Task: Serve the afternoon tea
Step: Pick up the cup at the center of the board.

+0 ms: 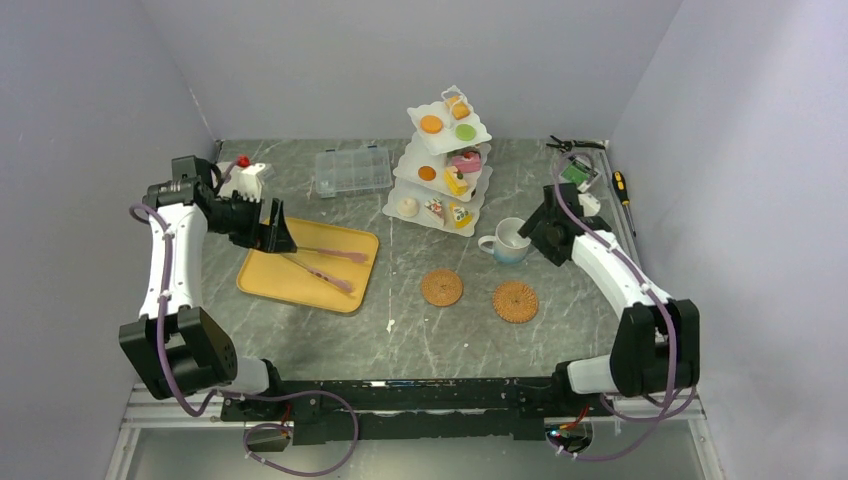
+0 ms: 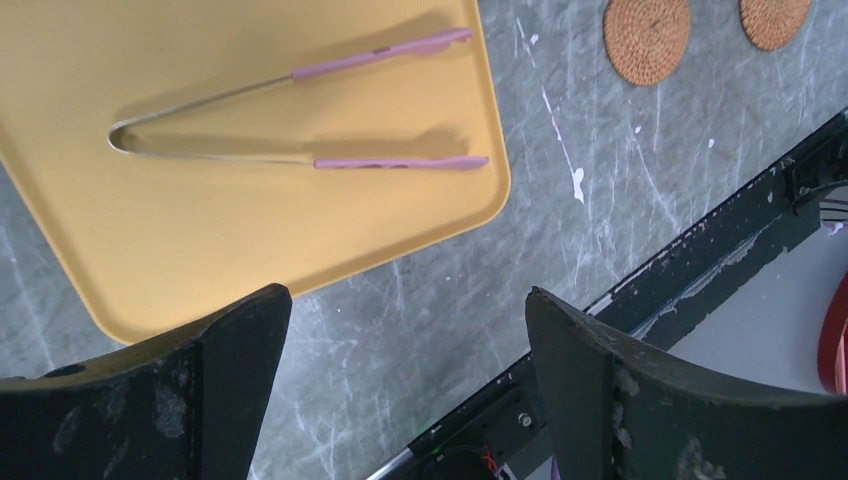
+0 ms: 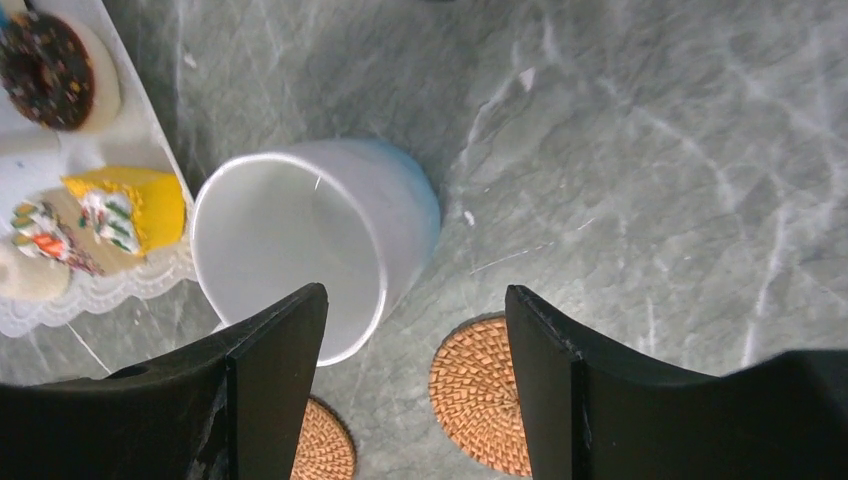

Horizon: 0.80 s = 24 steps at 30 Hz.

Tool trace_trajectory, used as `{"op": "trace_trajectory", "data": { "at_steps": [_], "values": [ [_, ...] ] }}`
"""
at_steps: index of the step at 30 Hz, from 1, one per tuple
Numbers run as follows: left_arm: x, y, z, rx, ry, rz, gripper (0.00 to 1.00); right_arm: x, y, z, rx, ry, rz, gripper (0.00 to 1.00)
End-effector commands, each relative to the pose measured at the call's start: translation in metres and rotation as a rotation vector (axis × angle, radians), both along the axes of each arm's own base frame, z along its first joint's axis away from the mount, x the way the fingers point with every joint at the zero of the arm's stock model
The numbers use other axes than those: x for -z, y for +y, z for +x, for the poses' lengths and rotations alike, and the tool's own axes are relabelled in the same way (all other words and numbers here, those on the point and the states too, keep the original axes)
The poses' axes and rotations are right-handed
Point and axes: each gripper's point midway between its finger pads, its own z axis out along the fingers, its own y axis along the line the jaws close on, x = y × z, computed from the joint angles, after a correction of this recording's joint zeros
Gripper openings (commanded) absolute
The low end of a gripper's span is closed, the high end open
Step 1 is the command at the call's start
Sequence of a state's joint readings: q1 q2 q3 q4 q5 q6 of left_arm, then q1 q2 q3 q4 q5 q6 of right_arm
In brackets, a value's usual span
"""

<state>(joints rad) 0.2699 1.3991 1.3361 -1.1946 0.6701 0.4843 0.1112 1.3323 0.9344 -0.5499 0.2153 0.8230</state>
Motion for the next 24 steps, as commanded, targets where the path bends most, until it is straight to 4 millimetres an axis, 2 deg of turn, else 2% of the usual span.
{"op": "trace_trajectory", "data": {
  "at_steps": [1, 10, 18, 24],
  "values": [
    [-0.029, -0.006, 0.012, 0.012, -0.104, -0.034, 0.93, -0.009, 0.019, 0.02, -0.038, -0.035, -0.026, 0.7],
    [-0.033, -0.001, 0.024, 0.053, -0.096, -0.021, 0.93, -0.001, 0.007, 0.005, -0.043, -0.033, -0.116, 0.7],
    [-0.038, 0.0, 0.027, 0.066, -0.102, -0.016, 0.93, -0.003, 0.006, 0.02, -0.069, -0.049, -0.148, 0.6],
    [-0.039, -0.003, 0.021, 0.084, -0.113, -0.019, 0.93, 0.009, 0.014, 0.032, -0.09, -0.041, -0.124, 0.48]
  ]
}}
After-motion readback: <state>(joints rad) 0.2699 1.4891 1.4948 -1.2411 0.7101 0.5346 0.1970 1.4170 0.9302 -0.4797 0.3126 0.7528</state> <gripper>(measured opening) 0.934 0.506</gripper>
